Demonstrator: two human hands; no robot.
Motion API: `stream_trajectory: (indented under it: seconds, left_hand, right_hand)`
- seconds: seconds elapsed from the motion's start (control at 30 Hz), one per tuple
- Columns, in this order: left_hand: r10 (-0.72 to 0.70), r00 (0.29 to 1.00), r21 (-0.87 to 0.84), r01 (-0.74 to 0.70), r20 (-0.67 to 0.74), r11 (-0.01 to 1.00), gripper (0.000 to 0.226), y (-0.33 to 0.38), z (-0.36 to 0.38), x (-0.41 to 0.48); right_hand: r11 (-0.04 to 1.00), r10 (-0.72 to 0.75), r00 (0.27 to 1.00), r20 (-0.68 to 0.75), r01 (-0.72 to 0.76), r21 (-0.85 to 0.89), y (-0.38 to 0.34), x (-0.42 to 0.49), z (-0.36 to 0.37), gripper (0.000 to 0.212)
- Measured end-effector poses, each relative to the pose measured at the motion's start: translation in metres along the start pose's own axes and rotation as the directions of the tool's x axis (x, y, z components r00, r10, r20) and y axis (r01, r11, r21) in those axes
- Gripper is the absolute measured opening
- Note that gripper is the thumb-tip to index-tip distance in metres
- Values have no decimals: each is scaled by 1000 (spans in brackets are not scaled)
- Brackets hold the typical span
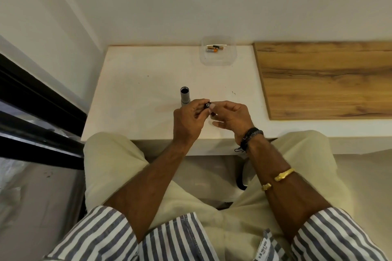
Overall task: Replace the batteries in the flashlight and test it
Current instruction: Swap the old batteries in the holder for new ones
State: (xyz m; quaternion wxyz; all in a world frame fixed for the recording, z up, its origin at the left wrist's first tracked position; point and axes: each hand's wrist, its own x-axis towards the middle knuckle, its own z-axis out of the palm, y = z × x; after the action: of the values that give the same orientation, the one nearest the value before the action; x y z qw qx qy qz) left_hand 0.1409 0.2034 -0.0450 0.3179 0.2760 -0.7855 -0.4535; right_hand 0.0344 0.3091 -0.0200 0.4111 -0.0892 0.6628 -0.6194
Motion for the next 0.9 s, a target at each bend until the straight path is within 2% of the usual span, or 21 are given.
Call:
stream_trajectory:
  seconds: [0.13,0.2,0.23,0.27,0.33,0.4,0.5,0.57,0.67,0.8,0.9]
  left_hand:
    - [-75,997,-41,75,1,996,28,-3,3,2]
    - [-198,980,-161,199,23,967,27,-4,5,3]
    - [-289,955,-269,296,66,917,27,-3,4,4]
    - [-379,916,-390,400,133,829,26,-2,3,5]
    - [-500,812,-591,571,301,570,25,0,0,7]
    - [-543,723,-674,655,427,342,26,-1,-3,9]
    - [-584,653,-717,677,483,163,29,-4,-4,10]
    - [-611,638,-719,678,470,155,29,-5,-4,8]
    - [-594,649,-693,692,475,202,23,-5,-3,4]
    - [-505,677,-711,684,536,163,26,2,-5,3]
    - [-428,703,-713,680,567,171,29,6,-7,5]
  right_hand:
    - [981,-127,990,-61,116,-153,3,4,-5,18]
    - [976,-168,977,-131,147,-160,4,8,-8,16]
    - [981,-168,972,-164,148,-128,3,9,-10,16]
    - [985,-162,967,-199,147,-87,2,11,-13,16]
    - [989,-138,951,-276,146,8,-2,12,-21,11]
    - [985,-96,925,-368,142,98,-3,15,-30,9]
    - [993,-87,855,-511,118,29,5,24,-43,16]
    - [993,-114,819,-563,77,-89,12,32,-50,17]
    - [965,-180,795,-580,27,-262,19,39,-51,11]
    - [909,-252,791,-557,-4,-417,24,43,-47,11]
    - [861,-284,807,-518,-24,-509,29,44,-46,10]
